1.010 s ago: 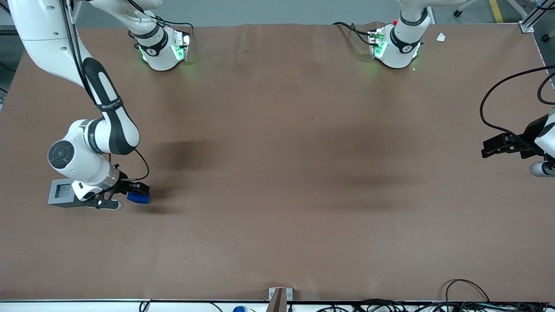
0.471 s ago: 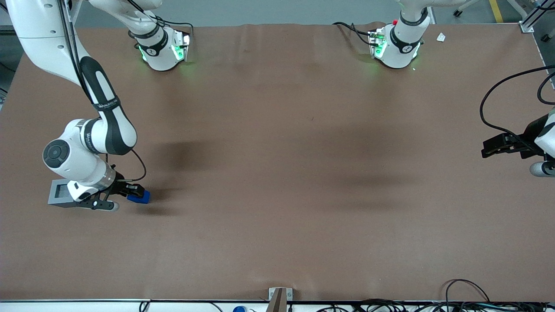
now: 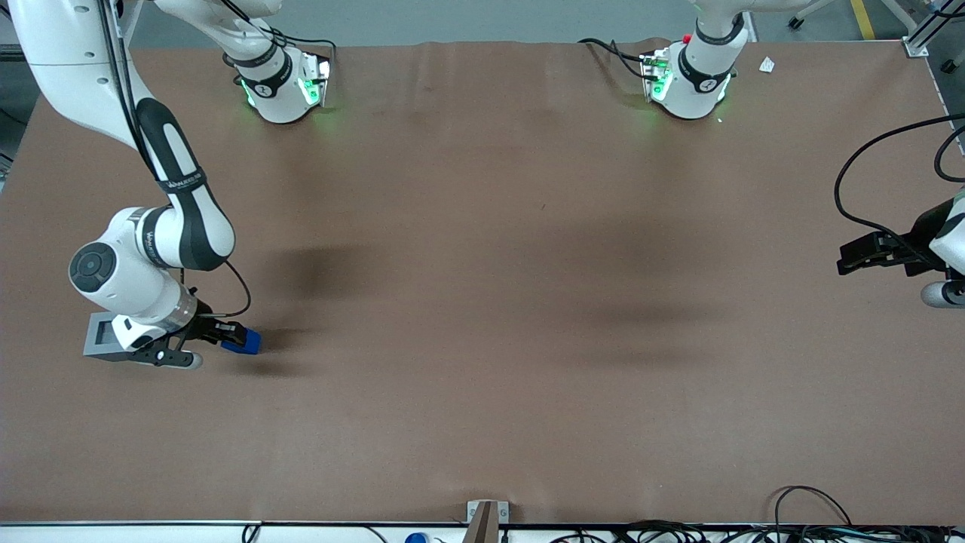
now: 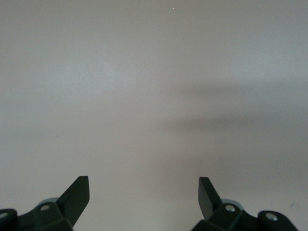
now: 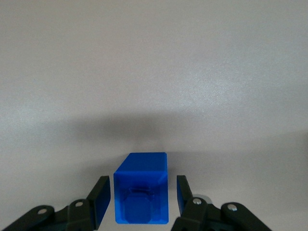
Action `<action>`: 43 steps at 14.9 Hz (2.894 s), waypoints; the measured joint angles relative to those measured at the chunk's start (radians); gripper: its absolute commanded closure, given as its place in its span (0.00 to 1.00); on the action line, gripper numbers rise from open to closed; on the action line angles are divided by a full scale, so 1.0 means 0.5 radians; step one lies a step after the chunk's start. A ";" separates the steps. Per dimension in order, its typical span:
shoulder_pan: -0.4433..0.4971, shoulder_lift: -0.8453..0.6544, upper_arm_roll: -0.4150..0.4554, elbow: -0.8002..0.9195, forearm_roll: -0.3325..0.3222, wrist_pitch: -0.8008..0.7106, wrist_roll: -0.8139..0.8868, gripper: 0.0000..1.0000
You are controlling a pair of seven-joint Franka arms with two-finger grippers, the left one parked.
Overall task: Insert blue part into gray base with right arm
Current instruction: 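Close the right gripper on the blue block, then lift the blue block and carry it over the gray base, then lower the blue block into the gray base's opening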
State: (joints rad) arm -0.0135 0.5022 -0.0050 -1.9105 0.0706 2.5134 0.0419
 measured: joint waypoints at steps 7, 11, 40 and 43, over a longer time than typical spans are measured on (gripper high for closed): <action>0.002 0.018 0.003 -0.003 0.000 0.003 0.000 0.36; 0.003 0.065 0.004 -0.008 0.000 0.058 0.000 0.52; -0.601 0.040 -0.028 0.728 -0.112 -0.904 -0.829 0.99; -0.642 0.071 -0.029 0.728 -0.120 -0.903 -0.833 0.99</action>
State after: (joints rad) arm -0.3343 0.5378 -0.0193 -1.5467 0.0104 2.0621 -0.3747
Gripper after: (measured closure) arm 0.489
